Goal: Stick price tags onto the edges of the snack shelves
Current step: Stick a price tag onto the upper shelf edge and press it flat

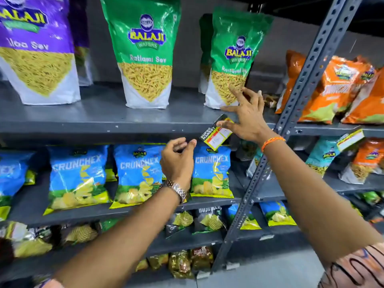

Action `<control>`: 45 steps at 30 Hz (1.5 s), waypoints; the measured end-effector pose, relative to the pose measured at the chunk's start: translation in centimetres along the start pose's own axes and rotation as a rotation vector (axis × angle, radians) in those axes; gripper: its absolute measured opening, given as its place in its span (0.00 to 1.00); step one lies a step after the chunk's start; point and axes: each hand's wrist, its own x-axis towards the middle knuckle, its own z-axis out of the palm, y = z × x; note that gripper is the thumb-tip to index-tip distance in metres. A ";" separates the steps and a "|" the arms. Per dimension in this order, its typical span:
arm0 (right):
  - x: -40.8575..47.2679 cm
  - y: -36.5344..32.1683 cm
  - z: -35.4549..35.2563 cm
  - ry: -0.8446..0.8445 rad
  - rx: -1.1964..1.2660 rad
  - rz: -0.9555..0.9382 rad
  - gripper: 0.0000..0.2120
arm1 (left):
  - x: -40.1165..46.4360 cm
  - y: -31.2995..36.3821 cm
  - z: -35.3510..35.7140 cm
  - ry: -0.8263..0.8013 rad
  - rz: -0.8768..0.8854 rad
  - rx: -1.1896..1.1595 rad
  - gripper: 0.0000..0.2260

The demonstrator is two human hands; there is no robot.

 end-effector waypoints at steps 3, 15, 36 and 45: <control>0.1 0.7 0.2 0.022 0.005 -0.020 0.23 | 0.9 -0.8 2.2 -0.076 -0.244 -0.066 0.37; 1.6 1.1 0.0 0.066 0.047 -0.132 0.10 | 1.1 -1.8 6.3 0.091 -0.224 -0.119 0.13; -3.2 0.0 5.1 0.393 0.149 0.373 0.10 | 1.8 4.0 4.7 0.417 0.394 0.975 0.13; -3.0 0.0 5.1 0.393 0.155 0.523 0.15 | 1.9 4.5 4.6 0.400 0.445 1.064 0.11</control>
